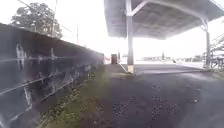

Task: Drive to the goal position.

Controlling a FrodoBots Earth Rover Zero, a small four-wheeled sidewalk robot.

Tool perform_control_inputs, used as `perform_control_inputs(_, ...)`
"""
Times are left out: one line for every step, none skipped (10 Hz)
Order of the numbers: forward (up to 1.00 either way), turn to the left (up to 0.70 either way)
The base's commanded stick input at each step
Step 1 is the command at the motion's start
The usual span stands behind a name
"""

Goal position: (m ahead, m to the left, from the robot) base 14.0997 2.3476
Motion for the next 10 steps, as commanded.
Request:
perform_control_inputs(0.5,0.0)
perform_control_inputs(0.5,0.0)
perform_control_inputs(0.5,0.0)
perform_control_inputs(0.5,0.0)
perform_control_inputs(0.5,0.0)
perform_control_inputs(0.5,0.0)
perform_control_inputs(0.5,0.0)
perform_control_inputs(0.5,0.0)
perform_control_inputs(0.5,0.0)
perform_control_inputs(0.5,0.0)
